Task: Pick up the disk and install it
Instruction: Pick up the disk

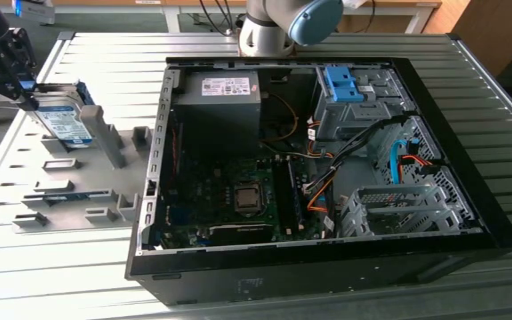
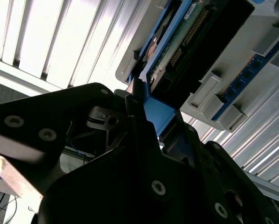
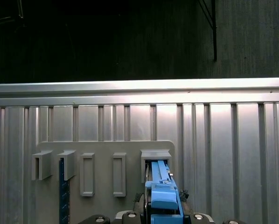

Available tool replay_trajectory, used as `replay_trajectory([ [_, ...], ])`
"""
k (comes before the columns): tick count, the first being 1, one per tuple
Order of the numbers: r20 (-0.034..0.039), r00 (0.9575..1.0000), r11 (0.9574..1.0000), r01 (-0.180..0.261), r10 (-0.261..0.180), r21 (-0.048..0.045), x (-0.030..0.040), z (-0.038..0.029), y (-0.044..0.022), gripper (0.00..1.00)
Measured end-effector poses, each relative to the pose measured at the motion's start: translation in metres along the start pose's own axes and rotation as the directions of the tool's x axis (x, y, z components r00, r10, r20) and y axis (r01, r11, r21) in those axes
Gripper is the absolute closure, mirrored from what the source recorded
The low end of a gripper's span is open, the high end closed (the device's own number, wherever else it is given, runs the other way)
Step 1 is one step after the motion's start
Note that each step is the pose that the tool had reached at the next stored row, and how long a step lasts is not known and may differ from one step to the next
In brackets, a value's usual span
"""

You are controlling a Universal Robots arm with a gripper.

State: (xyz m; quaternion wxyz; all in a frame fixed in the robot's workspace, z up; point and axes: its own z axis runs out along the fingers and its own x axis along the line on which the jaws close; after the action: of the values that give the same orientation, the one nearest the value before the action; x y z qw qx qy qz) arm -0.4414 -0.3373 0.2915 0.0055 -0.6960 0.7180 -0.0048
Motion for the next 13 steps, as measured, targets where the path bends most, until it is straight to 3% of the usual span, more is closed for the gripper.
replay_trajectory([
  [13, -0.0001, 1.0, 1.0, 0.0, 0.0, -0.0001, -0.0002, -0.0141, -0.0002, 0.64],
])
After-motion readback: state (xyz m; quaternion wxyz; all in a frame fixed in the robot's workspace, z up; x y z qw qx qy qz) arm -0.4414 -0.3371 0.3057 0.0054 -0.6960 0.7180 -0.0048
